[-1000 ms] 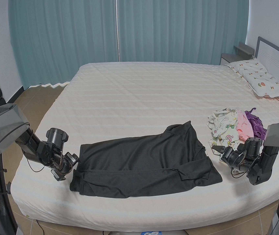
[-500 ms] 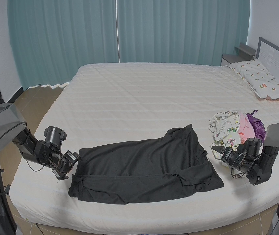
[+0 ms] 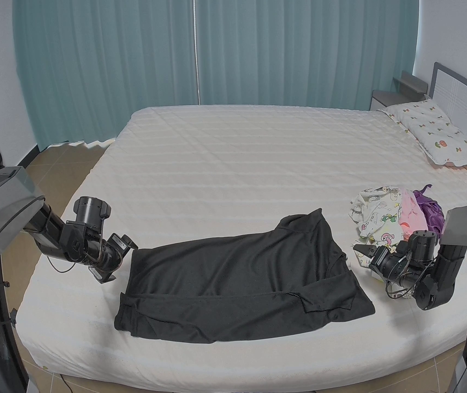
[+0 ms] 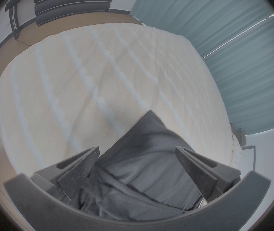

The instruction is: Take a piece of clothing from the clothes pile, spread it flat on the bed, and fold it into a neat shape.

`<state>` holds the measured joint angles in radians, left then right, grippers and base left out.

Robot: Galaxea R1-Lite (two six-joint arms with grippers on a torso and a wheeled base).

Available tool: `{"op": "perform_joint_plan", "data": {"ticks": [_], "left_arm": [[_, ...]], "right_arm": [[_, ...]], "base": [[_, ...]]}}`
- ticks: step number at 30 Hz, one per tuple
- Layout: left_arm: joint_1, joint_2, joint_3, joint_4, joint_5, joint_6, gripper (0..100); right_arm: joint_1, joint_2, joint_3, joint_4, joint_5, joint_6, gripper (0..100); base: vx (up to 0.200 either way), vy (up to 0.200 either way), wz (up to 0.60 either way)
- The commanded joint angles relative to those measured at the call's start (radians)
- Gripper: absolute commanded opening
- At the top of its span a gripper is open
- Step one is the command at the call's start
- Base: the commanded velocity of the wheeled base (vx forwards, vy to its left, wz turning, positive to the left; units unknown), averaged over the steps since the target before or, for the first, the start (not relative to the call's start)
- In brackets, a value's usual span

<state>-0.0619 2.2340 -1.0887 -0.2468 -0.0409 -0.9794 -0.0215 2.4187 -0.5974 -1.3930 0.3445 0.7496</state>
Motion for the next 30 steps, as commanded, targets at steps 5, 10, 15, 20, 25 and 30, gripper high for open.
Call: {"op": "perform_joint_plan", "data": {"ticks": [5, 10, 15, 20, 25, 30], "left_arm": [[0.001, 0.174, -0.229, -0.006, -0.019, 0.103, 100], [0.008, 0.228, -0.275, -0.065, -0.096, 0.209, 100], [0.024, 0.254, -0.272, -0.104, -0.139, 0.312, 100], [0.044, 0.283, -0.257, -0.180, -0.134, 0.347, 100], [0.044, 0.285, -0.244, -0.226, -0.136, 0.349, 100], [0.037, 0.285, -0.227, -0.256, -0.142, 0.347, 100]], "right_arm": [[0.009, 0.003, -0.001, 0.000, -0.001, -0.001, 100], [0.011, 0.014, -0.007, 0.000, -0.001, -0.003, 100], [0.021, 0.017, -0.008, 0.000, -0.001, -0.004, 100], [0.026, 0.022, -0.002, -0.001, -0.002, -0.007, 100], [0.026, 0.022, -0.004, -0.001, -0.002, -0.007, 100], [0.028, 0.025, -0.013, 0.000, -0.002, -0.007, 100]], "base": [[0.000, 0.000, 0.00], [0.000, 0.000, 0.00], [0.000, 0.000, 0.00], [0.000, 0.000, 0.00], [0.000, 0.000, 0.00], [0.000, 0.000, 0.00]]}}
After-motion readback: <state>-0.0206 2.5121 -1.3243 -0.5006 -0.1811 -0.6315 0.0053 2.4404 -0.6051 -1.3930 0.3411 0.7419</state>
